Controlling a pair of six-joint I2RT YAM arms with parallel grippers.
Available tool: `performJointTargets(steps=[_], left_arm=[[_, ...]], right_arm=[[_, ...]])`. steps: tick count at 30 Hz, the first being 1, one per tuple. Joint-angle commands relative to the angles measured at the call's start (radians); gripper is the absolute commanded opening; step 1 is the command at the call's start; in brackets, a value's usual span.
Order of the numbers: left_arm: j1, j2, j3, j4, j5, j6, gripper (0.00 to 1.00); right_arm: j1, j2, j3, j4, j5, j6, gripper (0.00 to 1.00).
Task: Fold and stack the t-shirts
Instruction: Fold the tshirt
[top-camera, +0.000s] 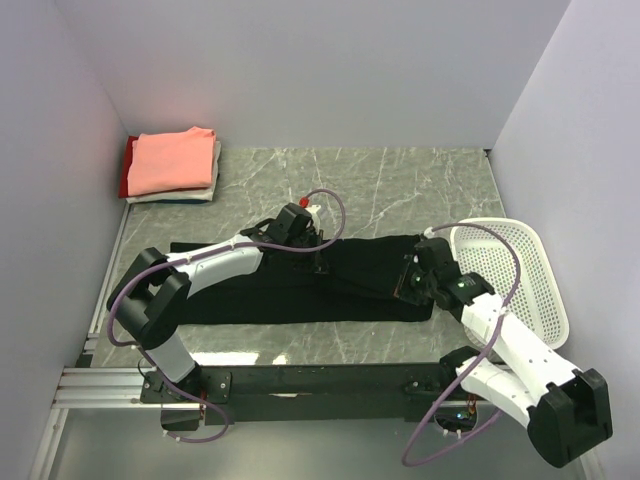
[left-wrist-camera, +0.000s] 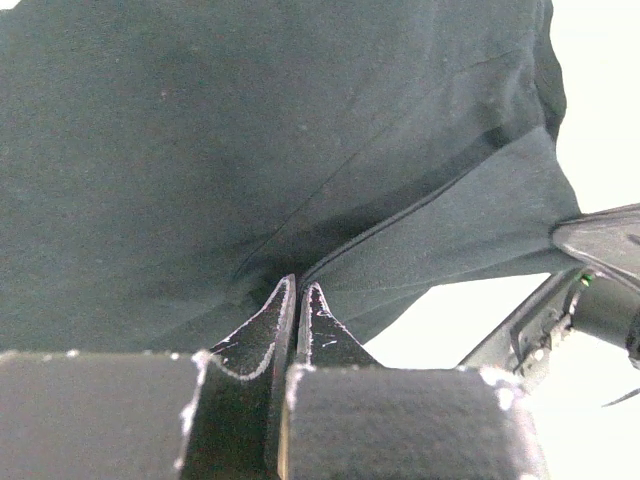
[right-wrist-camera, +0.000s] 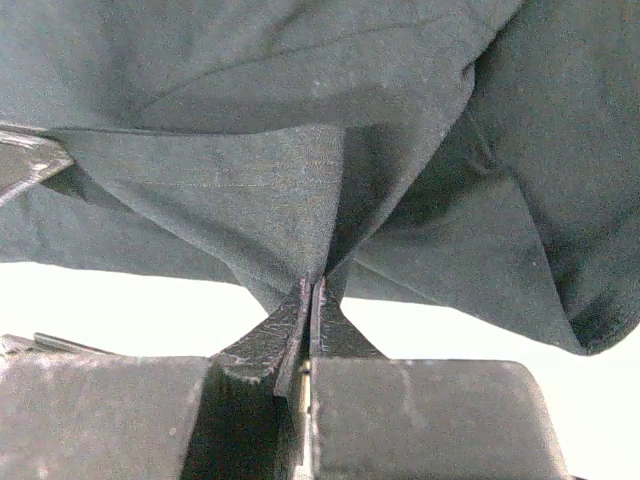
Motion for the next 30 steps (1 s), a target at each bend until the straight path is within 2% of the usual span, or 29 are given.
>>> performJointTargets(steps=[1,3,4,5,7,8,9,12,14,23,27,30], left_arm=[[0.008,-0.008,0.027,0.013,0.049,0.018,0.01],[0.008,-0.002,0.012,0.026,0.062,0.011,0.02],[0.008,0.002,0.008,0.031,0.067,0.009,0.03],[0.009,0.004,0.004,0.034,0.072,0.004,0.04],[0.008,0.006,-0.002,0.029,0.072,0.003,0.14],[0.008,0.004,-0.005,0.028,0.072,0.004,0.19],[0.008,0.001,-0.010,0.023,0.067,0.004,0.31],[0.009,-0.020,-0.015,0.005,0.033,0.006,0.41],[0.011,-0.031,-0.016,-0.003,0.003,0.001,0.43],[0.011,-0.094,0.022,-0.081,-0.120,0.006,0.27],[0.008,-0.084,0.028,-0.046,-0.051,0.004,0.09],[-0.012,-0.053,0.010,0.000,-0.002,-0.003,0.03]], right_arm=[[0.010,-0.031,-0.046,-0.047,0.018,0.023,0.00],[0.012,-0.028,-0.082,-0.034,0.020,0.029,0.10],[0.013,-0.025,-0.088,-0.014,0.015,0.035,0.22],[0.013,-0.021,-0.094,-0.004,0.006,0.036,0.27],[0.013,-0.013,-0.099,0.009,0.006,0.047,0.39],[0.012,-0.014,-0.097,0.011,0.009,0.049,0.42],[0.013,-0.018,-0.091,0.010,0.014,0.049,0.45],[0.012,-0.018,-0.060,-0.001,0.047,0.044,0.46],[0.013,-0.007,-0.047,0.000,0.057,0.039,0.46],[0.021,0.048,0.036,0.051,0.049,0.035,0.41],[0.048,0.111,0.036,0.095,0.048,0.042,0.38],[0.048,0.153,-0.022,0.141,0.026,0.058,0.36]])
